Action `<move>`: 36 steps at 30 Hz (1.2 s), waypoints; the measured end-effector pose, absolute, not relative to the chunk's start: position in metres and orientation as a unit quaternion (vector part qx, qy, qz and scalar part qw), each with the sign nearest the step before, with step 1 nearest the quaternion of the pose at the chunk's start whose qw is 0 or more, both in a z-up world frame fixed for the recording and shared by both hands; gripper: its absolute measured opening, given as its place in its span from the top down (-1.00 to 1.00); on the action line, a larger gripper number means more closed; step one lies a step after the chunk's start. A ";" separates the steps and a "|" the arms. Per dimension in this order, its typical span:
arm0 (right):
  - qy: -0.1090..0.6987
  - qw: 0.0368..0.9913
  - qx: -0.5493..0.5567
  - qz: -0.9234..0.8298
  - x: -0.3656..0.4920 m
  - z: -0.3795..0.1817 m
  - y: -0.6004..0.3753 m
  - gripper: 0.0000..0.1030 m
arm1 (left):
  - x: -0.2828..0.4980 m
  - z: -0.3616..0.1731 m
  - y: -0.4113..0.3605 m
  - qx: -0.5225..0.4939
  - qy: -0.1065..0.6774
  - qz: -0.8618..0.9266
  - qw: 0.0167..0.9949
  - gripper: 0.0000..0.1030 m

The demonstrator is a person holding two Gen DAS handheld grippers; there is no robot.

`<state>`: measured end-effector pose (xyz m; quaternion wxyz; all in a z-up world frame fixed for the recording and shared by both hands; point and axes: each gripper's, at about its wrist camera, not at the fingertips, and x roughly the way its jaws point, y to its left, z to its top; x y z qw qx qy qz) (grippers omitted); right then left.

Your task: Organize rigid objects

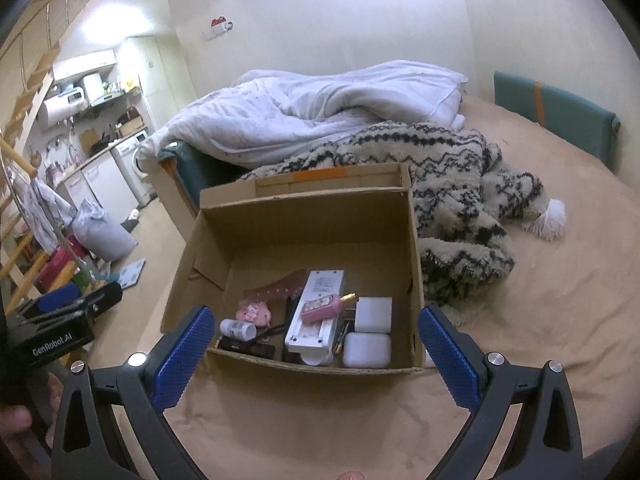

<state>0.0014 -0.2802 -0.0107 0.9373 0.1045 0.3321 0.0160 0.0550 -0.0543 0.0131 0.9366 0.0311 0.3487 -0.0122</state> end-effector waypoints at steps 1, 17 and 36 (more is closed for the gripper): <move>0.333 0.937 0.104 0.016 0.002 -0.011 -0.280 -1.00 | 0.055 0.013 -0.054 0.031 0.349 -0.012 0.936 -0.81; 0.339 0.935 0.105 0.005 0.001 -0.013 -0.283 -1.00 | 0.055 0.009 -0.055 0.028 0.358 -0.017 0.933 -0.81; 0.341 0.934 0.104 0.005 0.001 -0.013 -0.284 -1.00 | 0.052 0.008 -0.055 0.031 0.361 -0.017 0.932 -0.81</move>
